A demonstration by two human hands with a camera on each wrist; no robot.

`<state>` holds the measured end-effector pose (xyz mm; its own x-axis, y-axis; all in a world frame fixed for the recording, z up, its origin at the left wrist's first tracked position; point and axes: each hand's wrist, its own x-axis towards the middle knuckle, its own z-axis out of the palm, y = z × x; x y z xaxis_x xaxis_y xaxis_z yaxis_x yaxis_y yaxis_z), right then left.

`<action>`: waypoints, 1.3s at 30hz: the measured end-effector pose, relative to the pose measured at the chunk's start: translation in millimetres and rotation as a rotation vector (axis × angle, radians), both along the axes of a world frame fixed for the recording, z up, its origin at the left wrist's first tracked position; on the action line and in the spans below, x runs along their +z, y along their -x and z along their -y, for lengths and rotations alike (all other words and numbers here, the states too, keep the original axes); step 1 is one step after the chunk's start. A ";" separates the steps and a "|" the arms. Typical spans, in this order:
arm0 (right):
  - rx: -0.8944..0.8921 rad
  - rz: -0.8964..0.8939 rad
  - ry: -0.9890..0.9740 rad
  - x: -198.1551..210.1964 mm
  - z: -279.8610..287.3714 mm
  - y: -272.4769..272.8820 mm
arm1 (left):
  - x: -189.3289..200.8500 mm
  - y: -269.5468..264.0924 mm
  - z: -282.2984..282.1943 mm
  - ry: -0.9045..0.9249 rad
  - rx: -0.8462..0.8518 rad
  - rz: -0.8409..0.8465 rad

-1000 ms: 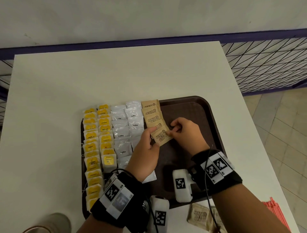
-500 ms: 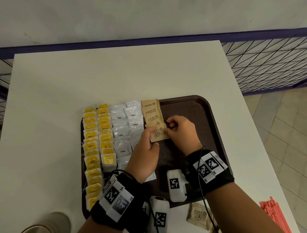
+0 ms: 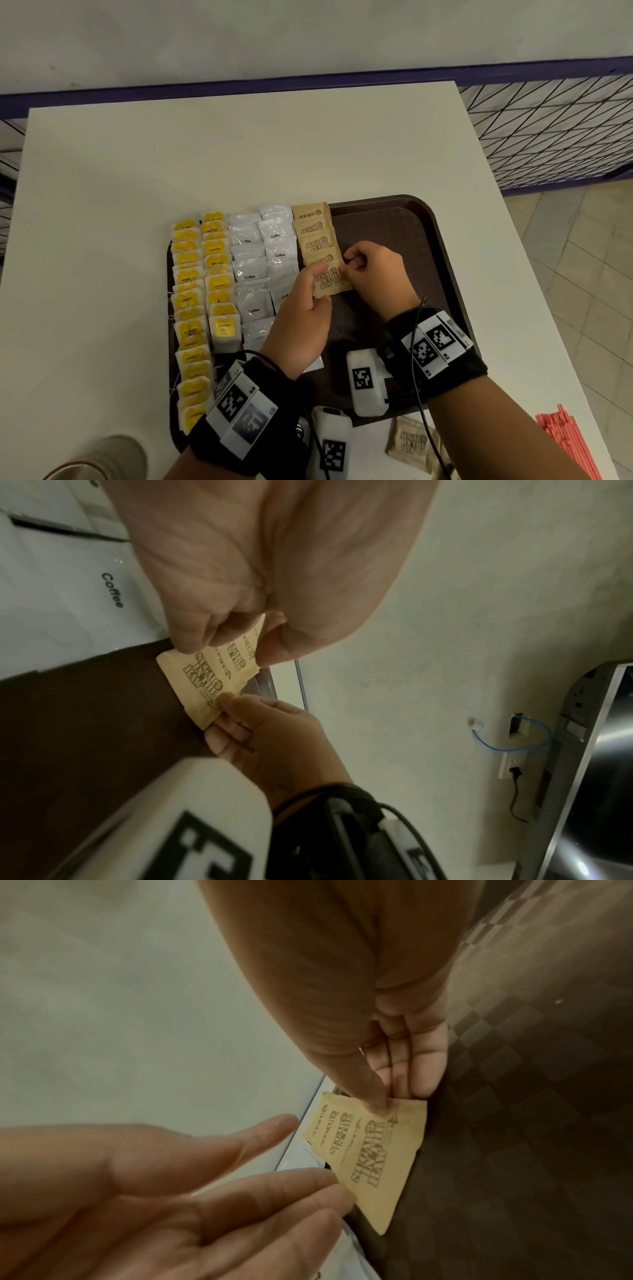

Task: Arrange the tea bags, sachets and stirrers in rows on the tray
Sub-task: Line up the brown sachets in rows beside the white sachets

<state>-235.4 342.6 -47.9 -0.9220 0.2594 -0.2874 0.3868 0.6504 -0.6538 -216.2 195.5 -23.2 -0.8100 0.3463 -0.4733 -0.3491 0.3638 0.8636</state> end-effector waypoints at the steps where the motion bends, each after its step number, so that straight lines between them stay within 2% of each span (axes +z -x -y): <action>1: 0.000 0.005 -0.002 0.4 -0.4 0.3 | 0.6 -0.1 -0.1 0.003 -0.002 -0.004; 7: 0.018 0.024 -0.012 1.4 1.2 1.8 | 3.8 0.1 2.6 0.012 -0.013 -0.035; 11: -0.021 -0.067 -0.032 4.3 0.1 6.9 | 5.8 -3.8 8.3 0.007 -0.038 -0.108; 18: 0.018 -0.070 -0.004 1.7 5.9 21.7 | -3.0 -23.9 21.1 0.006 -0.185 -0.105; 25: -0.021 -0.051 0.020 0.3 9.4 19.2 | -7.6 -26.1 28.9 -0.016 -0.084 -0.054; 34: -0.060 -0.068 0.038 -1.4 5.0 18.9 | -8.2 -22.5 32.3 -0.033 -0.076 -0.077; 39: -0.037 -0.118 0.133 3.6 10.5 26.1 | -7.9 -24.2 31.5 -0.033 -0.072 -0.069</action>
